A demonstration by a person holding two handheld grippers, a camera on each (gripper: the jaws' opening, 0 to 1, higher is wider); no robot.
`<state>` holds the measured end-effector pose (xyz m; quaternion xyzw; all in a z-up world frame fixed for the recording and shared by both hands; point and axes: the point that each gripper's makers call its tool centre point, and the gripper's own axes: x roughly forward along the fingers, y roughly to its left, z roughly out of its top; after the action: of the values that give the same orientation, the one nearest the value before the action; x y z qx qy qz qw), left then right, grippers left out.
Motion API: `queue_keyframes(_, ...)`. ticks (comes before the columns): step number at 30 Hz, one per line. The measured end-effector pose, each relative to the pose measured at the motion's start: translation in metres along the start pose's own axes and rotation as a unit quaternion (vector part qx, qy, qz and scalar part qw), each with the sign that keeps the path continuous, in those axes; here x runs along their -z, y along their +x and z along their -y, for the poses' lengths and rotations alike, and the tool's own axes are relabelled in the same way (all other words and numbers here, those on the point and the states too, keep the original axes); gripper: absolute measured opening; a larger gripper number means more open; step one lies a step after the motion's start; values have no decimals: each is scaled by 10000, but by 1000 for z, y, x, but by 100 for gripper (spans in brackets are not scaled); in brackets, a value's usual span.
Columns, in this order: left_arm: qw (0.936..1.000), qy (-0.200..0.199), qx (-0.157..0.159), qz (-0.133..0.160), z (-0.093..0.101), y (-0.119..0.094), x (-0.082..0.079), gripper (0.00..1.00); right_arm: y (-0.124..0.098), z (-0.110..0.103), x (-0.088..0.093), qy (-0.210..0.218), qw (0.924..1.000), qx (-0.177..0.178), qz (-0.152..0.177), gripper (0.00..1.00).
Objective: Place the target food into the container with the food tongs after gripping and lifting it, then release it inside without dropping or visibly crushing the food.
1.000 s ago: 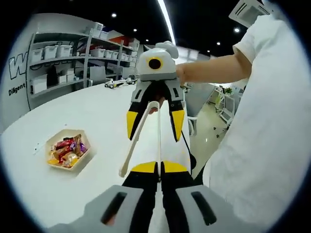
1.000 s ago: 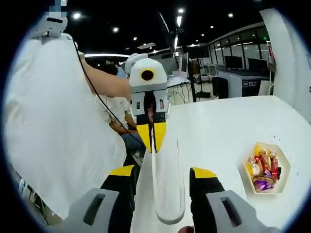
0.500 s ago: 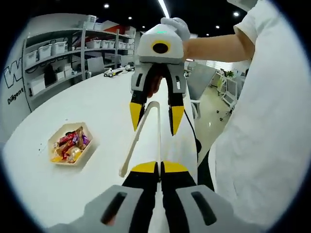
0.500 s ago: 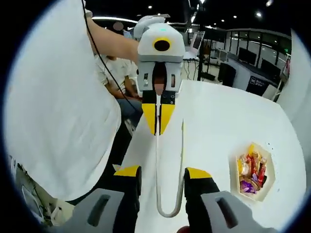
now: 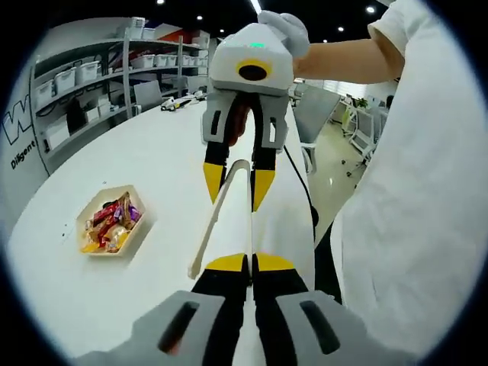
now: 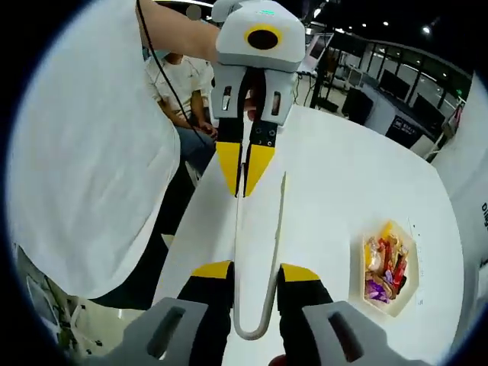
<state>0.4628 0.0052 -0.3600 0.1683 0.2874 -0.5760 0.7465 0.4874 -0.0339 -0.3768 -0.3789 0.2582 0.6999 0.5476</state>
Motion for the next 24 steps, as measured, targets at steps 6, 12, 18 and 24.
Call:
queue_keyframes(6,9998,30,-76,-199,-4,4,6,0,9,3,5,30,9999,99,-52,14)
queue_keyframes(12,9989,152,-162,-419,-10,9,15,0,18,7,12,22,9996,258,-106,13)
queue_keyframes(18,9970,259,-265,-681,-18,14,26,1,27,11,15,26,9988,475,-117,13)
queue_keyframes(24,9948,338,-326,-907,-23,18,36,2,37,16,21,56,9977,646,-193,13)
